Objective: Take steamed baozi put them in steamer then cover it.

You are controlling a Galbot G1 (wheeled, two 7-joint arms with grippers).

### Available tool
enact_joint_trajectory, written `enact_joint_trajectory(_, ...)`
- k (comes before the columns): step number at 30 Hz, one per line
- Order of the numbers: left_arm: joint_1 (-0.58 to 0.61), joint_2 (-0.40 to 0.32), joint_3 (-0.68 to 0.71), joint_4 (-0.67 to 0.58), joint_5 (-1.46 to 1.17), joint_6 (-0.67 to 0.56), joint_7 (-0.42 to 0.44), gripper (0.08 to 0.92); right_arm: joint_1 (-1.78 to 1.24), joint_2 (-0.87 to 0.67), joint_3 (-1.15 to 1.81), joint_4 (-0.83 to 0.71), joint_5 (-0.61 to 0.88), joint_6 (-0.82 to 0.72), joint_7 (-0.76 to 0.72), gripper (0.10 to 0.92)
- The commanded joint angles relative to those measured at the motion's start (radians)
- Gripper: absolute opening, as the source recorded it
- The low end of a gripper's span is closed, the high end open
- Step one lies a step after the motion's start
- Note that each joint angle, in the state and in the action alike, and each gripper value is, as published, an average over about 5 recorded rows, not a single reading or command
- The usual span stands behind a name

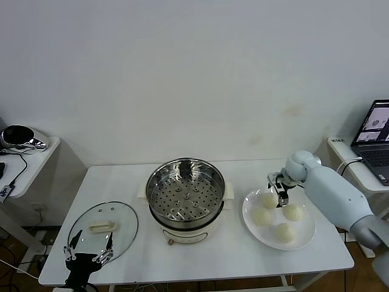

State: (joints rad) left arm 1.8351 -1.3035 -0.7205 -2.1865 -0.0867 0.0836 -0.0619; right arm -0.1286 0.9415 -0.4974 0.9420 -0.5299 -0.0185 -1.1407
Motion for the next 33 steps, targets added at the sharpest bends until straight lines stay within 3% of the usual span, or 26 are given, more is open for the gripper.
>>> enact_joint_trajectory(1, 0.001, 0.000, -0.001, -0.001, 0.001, 0.000, 0.000, 0.823, 0.000, 0.017, -0.008, -0.023, -0.008, 0.004, 0.004, 0.779)
enact_joint_trajectory(7, 0.003, -0.001, 0.001, -0.002, 0.007, -0.002, 0.001, 0.823, -0.007, 0.017, 0.001, -0.025, -0.010, 0.005, 0.013, 0.664)
enact_joint_trajectory(18, 0.006, -0.003, 0.008, -0.006, 0.016, -0.004, 0.001, 0.823, 0.021, -0.024, -0.021, 0.030, 0.051, 0.000, 0.013, 0.592)
enact_joint_trajectory(33, -0.008, 0.012, 0.012, 0.011, -0.052, -0.004, 0.003, 0.823, 0.529, -0.159, -0.364, 0.379, 0.589, -0.087, -0.003, 0.594)
